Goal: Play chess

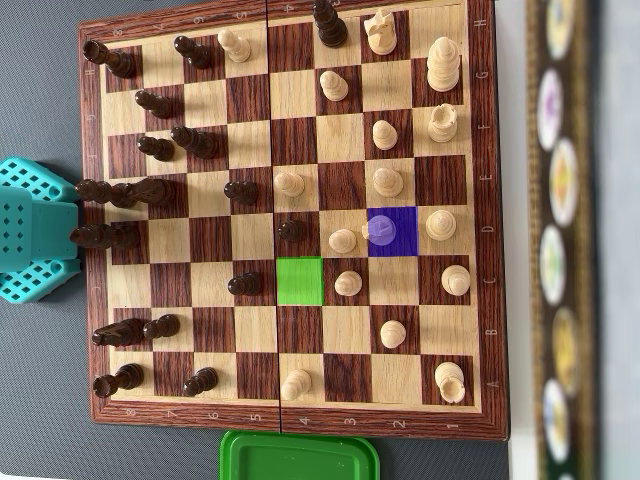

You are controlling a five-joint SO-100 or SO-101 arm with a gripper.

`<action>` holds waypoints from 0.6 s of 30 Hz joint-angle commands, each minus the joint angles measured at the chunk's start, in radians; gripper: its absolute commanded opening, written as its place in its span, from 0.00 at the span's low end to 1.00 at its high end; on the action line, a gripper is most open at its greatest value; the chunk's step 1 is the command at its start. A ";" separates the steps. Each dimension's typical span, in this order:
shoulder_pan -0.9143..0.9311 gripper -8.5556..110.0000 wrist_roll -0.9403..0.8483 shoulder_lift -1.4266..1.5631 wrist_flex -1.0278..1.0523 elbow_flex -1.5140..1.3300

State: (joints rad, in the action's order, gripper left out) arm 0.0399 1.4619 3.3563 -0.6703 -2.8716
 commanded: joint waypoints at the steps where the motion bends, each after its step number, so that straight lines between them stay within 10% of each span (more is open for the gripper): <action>1: 0.003 0.21 -0.005 -0.008 0.138 0.072; 18: -0.080 0.21 -0.008 -0.009 1.002 0.261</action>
State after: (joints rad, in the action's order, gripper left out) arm -0.0337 1.4619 3.3533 0.1687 -2.6906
